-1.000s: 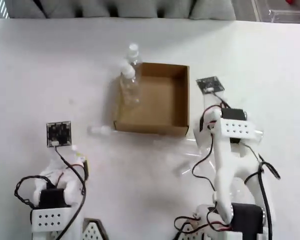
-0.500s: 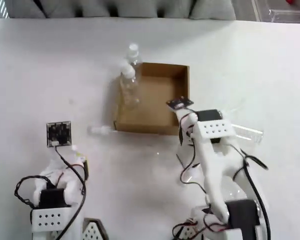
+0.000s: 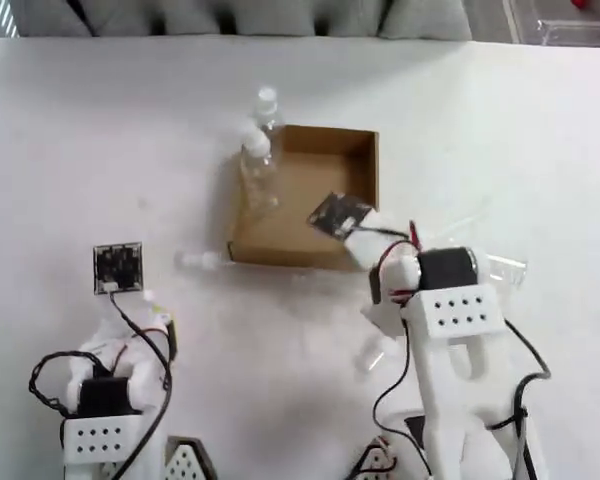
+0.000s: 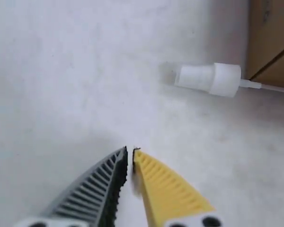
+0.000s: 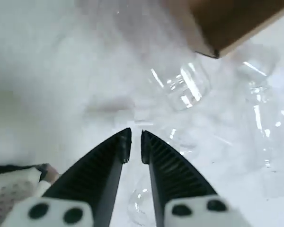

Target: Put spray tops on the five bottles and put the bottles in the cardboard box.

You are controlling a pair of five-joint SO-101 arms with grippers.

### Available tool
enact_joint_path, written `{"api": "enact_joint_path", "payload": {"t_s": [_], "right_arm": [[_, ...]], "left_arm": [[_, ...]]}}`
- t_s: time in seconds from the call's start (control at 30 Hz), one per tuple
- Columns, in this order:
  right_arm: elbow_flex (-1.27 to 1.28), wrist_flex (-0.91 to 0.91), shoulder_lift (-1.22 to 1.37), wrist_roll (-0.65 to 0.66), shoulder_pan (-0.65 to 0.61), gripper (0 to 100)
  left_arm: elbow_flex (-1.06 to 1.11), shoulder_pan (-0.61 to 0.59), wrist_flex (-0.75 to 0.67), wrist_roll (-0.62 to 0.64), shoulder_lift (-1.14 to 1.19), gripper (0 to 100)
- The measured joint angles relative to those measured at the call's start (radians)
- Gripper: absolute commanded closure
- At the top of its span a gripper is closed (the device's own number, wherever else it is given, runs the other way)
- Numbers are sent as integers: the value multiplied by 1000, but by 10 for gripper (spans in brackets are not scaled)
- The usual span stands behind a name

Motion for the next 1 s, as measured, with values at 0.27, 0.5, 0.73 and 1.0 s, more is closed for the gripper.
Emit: {"api": "enact_joint_path", "payload": {"t_s": [0.27, 0.5, 0.73, 1.0], "right_arm": [[41, -313, 121, -204, 133, 978], [34, -506, 404, -215, 204, 978], [8, -512, 600, -219, 203, 979], [0, -391, 626, -219, 150, 979]], "left_arm": [[0, 0, 0, 0, 0, 978], [0, 0, -2, -6, 0, 978], [12, 0, -26, -6, 0, 978], [18, 0, -49, -6, 0, 978]]}}
